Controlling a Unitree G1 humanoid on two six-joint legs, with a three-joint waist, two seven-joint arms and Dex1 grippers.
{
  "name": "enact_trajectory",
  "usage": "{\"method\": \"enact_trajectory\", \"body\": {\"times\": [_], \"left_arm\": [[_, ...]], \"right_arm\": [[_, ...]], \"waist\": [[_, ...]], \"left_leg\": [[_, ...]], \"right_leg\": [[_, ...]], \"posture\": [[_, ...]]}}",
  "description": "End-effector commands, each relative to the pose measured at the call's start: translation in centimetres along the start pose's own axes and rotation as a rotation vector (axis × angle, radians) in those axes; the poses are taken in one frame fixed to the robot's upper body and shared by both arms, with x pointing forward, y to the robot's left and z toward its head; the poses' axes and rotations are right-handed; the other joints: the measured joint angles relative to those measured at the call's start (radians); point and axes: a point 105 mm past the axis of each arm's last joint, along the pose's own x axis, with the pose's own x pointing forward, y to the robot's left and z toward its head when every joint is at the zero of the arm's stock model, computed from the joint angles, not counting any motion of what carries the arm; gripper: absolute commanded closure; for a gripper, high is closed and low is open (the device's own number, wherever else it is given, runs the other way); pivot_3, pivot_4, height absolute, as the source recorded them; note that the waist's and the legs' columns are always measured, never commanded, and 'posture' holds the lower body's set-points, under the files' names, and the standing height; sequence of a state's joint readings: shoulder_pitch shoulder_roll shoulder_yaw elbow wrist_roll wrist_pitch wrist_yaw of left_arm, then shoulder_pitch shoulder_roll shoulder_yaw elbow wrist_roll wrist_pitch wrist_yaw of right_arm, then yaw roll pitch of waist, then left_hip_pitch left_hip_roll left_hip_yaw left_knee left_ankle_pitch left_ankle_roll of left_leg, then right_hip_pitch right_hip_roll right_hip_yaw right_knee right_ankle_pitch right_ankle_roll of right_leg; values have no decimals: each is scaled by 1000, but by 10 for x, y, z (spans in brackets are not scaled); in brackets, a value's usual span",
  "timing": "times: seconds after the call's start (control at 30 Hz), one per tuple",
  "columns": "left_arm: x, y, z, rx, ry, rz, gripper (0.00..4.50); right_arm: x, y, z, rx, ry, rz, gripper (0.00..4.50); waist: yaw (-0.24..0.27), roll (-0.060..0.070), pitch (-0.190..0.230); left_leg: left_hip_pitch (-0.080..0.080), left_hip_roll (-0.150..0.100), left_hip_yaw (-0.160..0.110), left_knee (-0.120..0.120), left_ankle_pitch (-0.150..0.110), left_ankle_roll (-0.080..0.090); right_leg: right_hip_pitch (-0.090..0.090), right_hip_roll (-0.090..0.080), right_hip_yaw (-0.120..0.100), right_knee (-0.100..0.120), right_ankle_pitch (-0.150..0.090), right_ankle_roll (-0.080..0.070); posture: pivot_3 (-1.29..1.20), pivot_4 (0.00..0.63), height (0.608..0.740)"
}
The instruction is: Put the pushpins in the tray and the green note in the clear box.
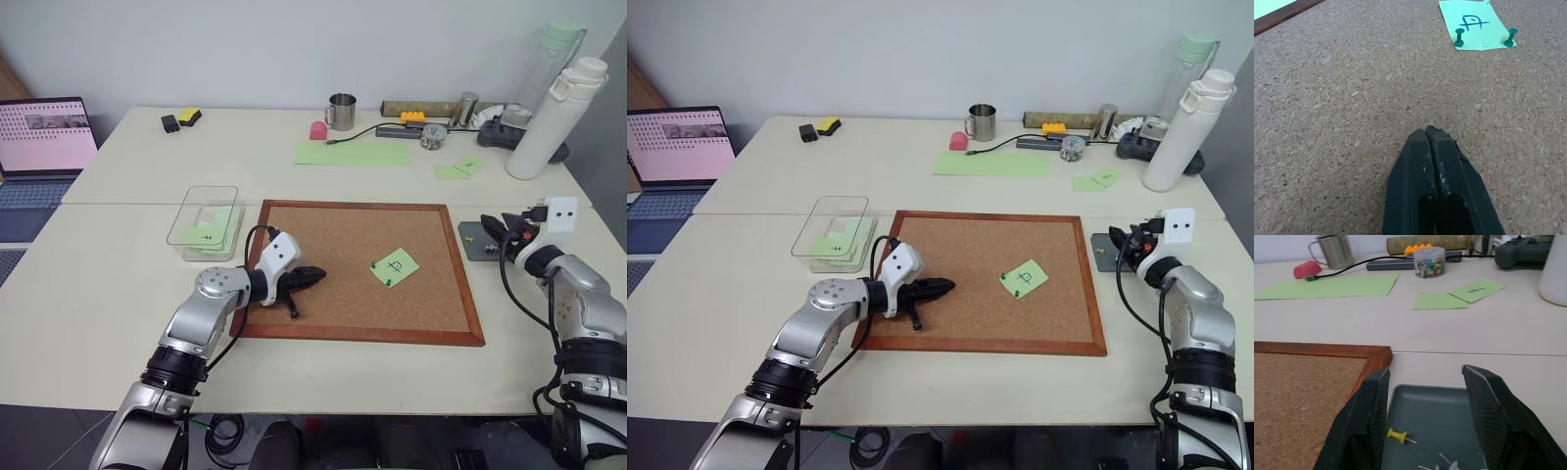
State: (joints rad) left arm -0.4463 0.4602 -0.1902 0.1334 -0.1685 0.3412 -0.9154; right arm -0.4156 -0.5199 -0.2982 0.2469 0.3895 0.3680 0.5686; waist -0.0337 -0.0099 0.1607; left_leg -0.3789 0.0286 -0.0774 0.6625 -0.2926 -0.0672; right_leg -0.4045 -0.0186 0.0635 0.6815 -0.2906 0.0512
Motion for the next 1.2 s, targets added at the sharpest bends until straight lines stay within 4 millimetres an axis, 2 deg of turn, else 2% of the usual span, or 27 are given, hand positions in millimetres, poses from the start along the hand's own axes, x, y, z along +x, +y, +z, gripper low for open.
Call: {"method": "enact_trajectory", "body": {"times": [0.03, 0.17, 0.27, 0.33, 0.5, 0.97, 1.07, 1.2], "left_arm": [[-2, 1, -6, -1, 26, 1, 4500], [-2, 1, -6, 0, 27, 1, 4500], [-3, 0, -7, 0, 28, 0, 4500], [-3, -1, -7, 0, 30, -2, 4500], [-4, -3, -7, 5, 31, -5, 4500], [-8, -4, -6, 9, 34, -3, 4500], [-8, -3, -5, 9, 34, -1, 4500], [-7, -3, -4, 8, 33, 1, 4500]], "right_arm": [[-10, 78, 2, 14, -32, 352, 2055], [-25, 134, -16, -19, 21, 567, 2055], [-31, 160, -30, -58, 56, 643, 2055], [-30, 167, -39, -85, 76, 654, 2055], [-18, 158, -62, -198, 148, 577, 2055], [-12, 160, -66, -156, 112, 552, 2055], [-11, 159, -67, -149, 115, 549, 2484], [-9, 159, -66, -151, 111, 542, 3402]], "waist": [[0, 0, 0], [0, 0, 0], [1, 0, 0], [1, 0, 0], [1, 0, 0], [0, -1, 0], [0, -1, -1], [0, -1, -1]], "left_leg": [[0, 0, 0, 0, 0, 0], [0, 0, -1, 0, 0, 0], [0, 0, -1, 1, 0, 0], [0, 0, -2, 1, 0, 0], [0, 0, -1, 1, 0, 0], [0, 0, -2, 0, 0, 0], [1, 0, -2, 0, 0, 0], [1, 0, -2, 0, 0, 0]], "right_leg": [[0, 0, 0, 0, 0, 0], [0, 0, -1, 0, 0, 0], [0, 0, -1, 0, 0, 0], [0, 0, -1, 0, 0, 0], [0, 0, -1, 0, 0, 0], [0, 0, -1, 0, 0, 0], [0, 0, -1, 0, 0, 0], [0, 0, -1, 0, 0, 0]], "posture": [[0, 150, 740], [0, 150, 740], [0, 150, 740], [0, 150, 740], [0, 150, 740], [0, 150, 740], [0, 150, 740], [0, 150, 740]]}}
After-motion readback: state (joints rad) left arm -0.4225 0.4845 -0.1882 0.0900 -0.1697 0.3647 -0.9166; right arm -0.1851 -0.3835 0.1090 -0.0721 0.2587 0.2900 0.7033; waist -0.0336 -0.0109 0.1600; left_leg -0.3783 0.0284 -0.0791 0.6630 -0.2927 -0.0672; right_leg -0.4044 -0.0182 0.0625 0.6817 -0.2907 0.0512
